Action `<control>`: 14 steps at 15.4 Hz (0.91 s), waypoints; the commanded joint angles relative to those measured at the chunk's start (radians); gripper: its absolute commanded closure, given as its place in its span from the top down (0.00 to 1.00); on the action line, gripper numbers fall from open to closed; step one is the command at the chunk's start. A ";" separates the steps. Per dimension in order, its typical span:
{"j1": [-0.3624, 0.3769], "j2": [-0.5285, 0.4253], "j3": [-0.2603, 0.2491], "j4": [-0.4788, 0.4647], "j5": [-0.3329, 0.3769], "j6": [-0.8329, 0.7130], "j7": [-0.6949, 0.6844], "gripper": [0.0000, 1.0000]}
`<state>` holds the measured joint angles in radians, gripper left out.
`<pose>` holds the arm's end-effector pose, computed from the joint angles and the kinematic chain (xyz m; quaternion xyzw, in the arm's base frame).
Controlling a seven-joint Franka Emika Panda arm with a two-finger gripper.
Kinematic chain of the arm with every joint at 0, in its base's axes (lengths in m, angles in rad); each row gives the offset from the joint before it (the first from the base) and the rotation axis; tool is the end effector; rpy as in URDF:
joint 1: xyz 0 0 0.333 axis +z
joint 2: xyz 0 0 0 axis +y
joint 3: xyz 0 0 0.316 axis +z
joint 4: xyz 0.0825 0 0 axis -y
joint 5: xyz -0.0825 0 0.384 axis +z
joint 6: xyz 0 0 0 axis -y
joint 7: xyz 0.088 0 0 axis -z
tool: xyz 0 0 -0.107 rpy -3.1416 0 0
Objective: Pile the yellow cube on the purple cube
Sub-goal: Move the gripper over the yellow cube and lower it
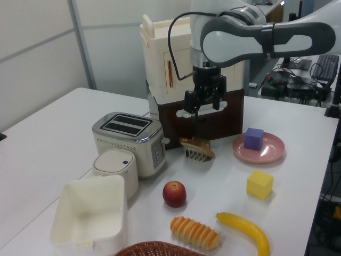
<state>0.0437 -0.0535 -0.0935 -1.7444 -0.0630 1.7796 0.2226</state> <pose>0.5528 -0.0342 0.5901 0.9900 -0.1305 0.0465 0.0247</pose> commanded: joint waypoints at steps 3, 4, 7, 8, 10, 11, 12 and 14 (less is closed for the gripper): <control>0.013 -0.019 -0.025 0.022 0.026 -0.117 -0.074 1.00; 0.015 -0.022 -0.023 0.017 0.025 -0.111 -0.074 1.00; 0.019 -0.092 -0.026 -0.070 0.025 -0.051 -0.084 1.00; 0.021 -0.126 -0.026 -0.119 0.025 -0.001 -0.081 1.00; 0.022 -0.182 -0.028 -0.211 0.025 0.037 -0.077 1.00; 0.024 -0.207 -0.034 -0.243 0.023 0.037 -0.077 1.00; 0.033 -0.233 -0.049 -0.280 0.023 0.038 -0.080 1.00; 0.082 -0.282 -0.139 -0.369 0.022 0.060 -0.083 1.00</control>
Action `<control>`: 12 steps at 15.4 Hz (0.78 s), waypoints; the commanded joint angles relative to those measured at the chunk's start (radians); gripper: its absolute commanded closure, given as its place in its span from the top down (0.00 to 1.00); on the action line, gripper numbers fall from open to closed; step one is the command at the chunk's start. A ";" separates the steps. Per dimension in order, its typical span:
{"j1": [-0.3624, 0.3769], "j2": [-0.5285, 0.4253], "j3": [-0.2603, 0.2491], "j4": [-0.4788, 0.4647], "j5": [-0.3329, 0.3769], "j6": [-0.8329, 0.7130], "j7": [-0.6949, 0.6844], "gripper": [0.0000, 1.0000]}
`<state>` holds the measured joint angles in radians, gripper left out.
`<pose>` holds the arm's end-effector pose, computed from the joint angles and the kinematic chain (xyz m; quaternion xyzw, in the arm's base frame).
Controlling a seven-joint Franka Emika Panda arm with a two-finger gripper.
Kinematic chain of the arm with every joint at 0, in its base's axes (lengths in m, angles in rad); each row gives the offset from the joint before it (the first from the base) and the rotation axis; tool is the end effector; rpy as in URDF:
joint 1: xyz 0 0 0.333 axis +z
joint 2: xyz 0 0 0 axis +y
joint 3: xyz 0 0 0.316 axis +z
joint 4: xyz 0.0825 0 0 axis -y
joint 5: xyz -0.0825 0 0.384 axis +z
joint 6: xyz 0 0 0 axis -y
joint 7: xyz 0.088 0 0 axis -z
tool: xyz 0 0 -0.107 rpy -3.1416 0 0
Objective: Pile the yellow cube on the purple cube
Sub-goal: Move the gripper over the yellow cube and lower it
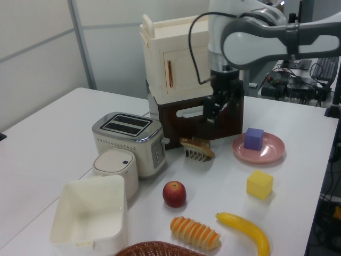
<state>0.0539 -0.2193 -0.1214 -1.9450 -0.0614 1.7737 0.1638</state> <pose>0.4956 -0.0439 0.5782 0.9936 -0.1088 0.0241 0.0159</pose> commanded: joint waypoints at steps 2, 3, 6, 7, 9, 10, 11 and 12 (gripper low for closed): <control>0.095 -0.147 -0.168 -0.216 0.018 0.096 -0.021 1.00; 0.099 -0.155 -0.191 -0.236 0.012 0.111 -0.023 1.00; 0.100 -0.182 -0.239 -0.325 -0.027 0.199 -0.027 1.00; 0.104 -0.193 -0.254 -0.359 -0.064 0.225 -0.027 1.00; 0.142 -0.215 -0.292 -0.413 -0.112 0.257 -0.027 1.00; 0.155 -0.225 -0.309 -0.428 -0.126 0.268 -0.027 1.00; 0.155 -0.238 -0.314 -0.443 -0.133 0.274 -0.027 1.00; 0.147 -0.248 -0.314 -0.454 -0.139 0.280 -0.029 1.00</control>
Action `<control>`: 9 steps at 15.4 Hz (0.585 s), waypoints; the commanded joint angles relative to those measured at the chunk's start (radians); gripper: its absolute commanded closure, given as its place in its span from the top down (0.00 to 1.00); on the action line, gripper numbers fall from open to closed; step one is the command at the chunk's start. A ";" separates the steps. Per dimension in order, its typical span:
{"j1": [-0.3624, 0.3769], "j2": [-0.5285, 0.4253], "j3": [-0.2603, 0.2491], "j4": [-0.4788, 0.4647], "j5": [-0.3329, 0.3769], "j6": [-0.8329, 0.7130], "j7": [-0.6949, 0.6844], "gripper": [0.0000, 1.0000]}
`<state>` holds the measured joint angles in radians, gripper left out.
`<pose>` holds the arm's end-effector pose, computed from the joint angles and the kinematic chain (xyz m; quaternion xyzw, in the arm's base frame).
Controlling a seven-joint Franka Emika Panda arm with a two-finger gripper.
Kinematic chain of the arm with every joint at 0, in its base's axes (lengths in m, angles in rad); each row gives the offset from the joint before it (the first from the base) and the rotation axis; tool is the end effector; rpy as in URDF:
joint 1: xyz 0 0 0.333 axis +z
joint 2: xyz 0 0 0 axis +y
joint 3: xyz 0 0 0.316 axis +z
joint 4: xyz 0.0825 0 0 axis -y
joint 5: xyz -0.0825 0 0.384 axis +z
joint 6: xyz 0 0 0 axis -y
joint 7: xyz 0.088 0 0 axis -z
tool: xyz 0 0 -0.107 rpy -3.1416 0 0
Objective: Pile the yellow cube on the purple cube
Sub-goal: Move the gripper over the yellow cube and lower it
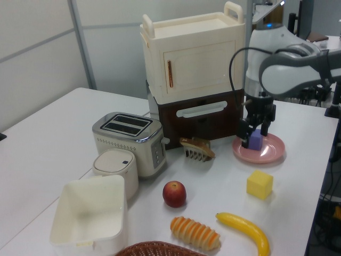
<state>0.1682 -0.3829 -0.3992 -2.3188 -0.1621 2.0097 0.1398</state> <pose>0.4311 -0.1218 0.4821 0.9897 -0.1408 0.0253 0.0022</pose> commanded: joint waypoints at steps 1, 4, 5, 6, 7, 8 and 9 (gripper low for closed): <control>0.028 -0.091 -0.038 -0.096 -0.040 0.058 -0.008 1.00; 0.033 -0.091 -0.071 -0.128 -0.046 0.102 -0.012 1.00; 0.043 -0.091 -0.099 -0.142 -0.062 0.106 -0.012 1.00; 0.044 -0.088 -0.108 -0.143 -0.062 0.106 -0.012 1.00; 0.044 -0.090 -0.118 -0.155 -0.063 0.107 -0.012 1.00; 0.044 -0.091 -0.131 -0.175 -0.069 0.124 -0.014 1.00; 0.045 -0.087 -0.132 -0.186 -0.071 0.136 -0.013 1.00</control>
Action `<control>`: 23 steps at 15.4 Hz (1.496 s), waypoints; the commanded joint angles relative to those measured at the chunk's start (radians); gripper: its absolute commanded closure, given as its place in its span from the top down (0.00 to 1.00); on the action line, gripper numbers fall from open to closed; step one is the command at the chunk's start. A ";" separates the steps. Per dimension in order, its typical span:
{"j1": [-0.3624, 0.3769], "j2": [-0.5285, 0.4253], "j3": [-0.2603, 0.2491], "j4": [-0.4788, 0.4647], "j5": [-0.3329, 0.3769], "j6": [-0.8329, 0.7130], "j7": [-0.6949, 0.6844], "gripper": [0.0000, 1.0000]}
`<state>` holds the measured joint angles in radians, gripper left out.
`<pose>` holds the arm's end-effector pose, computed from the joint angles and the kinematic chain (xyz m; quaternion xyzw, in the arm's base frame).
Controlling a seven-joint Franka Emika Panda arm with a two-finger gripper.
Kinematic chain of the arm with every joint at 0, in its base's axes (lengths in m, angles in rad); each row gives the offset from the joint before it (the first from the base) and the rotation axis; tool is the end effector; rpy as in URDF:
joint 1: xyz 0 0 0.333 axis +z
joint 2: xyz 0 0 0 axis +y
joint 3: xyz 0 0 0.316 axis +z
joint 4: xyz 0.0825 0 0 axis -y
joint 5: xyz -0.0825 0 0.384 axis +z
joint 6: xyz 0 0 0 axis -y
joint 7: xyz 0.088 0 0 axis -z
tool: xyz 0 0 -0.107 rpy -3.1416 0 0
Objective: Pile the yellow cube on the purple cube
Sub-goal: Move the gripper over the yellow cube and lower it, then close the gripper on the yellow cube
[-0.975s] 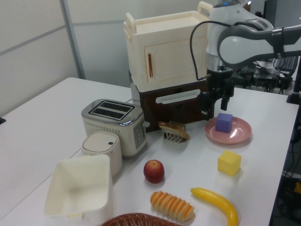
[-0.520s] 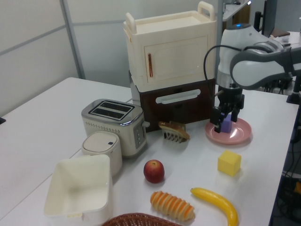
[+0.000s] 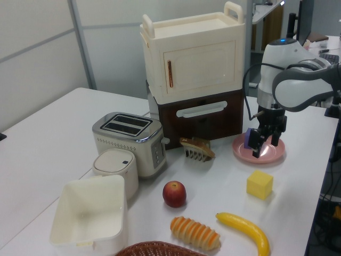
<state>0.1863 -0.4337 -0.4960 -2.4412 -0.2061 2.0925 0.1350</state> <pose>0.4037 -0.1460 0.4443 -0.9877 0.1545 -0.0245 0.0086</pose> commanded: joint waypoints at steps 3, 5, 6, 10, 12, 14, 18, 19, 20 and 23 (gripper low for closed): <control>0.041 -0.011 -0.036 -0.070 -0.027 0.066 -0.006 1.00; 0.057 0.025 -0.036 -0.081 -0.027 0.098 0.003 1.00; 0.070 0.048 -0.036 -0.082 -0.029 0.119 0.006 1.00; 0.073 0.107 -0.036 -0.085 -0.030 0.185 0.008 1.00; 0.073 0.131 -0.036 -0.093 -0.035 0.208 0.008 1.00; 0.070 0.141 -0.036 -0.099 -0.044 0.222 0.008 1.00; 0.062 0.161 -0.036 -0.108 -0.053 0.233 0.008 1.00; 0.065 0.170 -0.036 -0.108 -0.058 0.235 0.008 1.00; 0.070 0.174 -0.036 -0.108 -0.062 0.235 0.008 1.00; 0.071 0.194 -0.036 -0.108 -0.070 0.242 0.008 1.00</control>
<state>0.2402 -0.2498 -0.5172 -2.5295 -0.2500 2.2908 0.1304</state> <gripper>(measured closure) 0.000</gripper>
